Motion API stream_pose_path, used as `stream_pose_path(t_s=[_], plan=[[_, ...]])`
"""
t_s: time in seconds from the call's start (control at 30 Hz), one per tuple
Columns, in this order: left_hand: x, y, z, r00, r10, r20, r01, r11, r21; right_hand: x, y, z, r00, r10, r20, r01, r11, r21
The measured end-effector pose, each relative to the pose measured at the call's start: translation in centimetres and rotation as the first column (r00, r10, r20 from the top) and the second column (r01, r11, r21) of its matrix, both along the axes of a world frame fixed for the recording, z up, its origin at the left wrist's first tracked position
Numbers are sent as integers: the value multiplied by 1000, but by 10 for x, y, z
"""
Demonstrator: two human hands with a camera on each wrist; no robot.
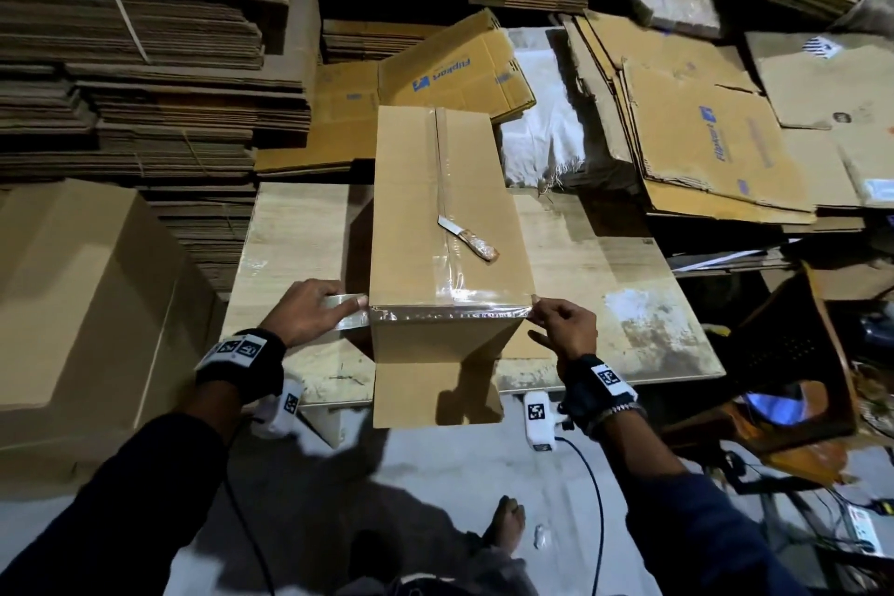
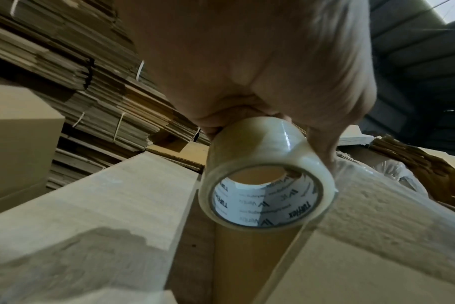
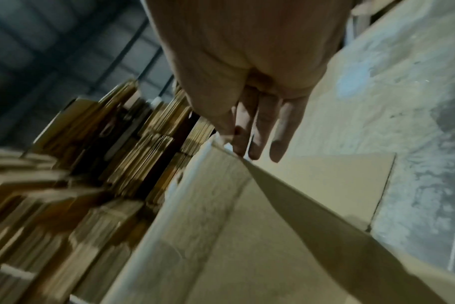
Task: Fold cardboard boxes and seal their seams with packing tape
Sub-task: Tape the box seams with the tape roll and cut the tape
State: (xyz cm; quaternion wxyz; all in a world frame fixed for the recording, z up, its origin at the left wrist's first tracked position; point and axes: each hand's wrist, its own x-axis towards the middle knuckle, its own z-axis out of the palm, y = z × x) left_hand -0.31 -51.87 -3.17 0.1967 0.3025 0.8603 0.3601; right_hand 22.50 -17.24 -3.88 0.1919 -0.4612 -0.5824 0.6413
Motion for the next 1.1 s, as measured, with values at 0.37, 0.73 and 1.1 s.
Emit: stream_pose_path(t_s=[0.37, 0.73, 1.1], plan=[[-7, 3, -9, 996, -89, 16, 89, 996, -25, -10, 4, -5, 889, 98, 446, -265, 907, 328], [-12, 0, -9, 994, -87, 68, 89, 996, -27, -126, -143, 36, 568, 523, 636, -609, -252, 752], [-17, 0, -22, 999, -52, -9, 50, 990, -135, -127, -111, 7, 402, 391, 828, -616, -554, 560]])
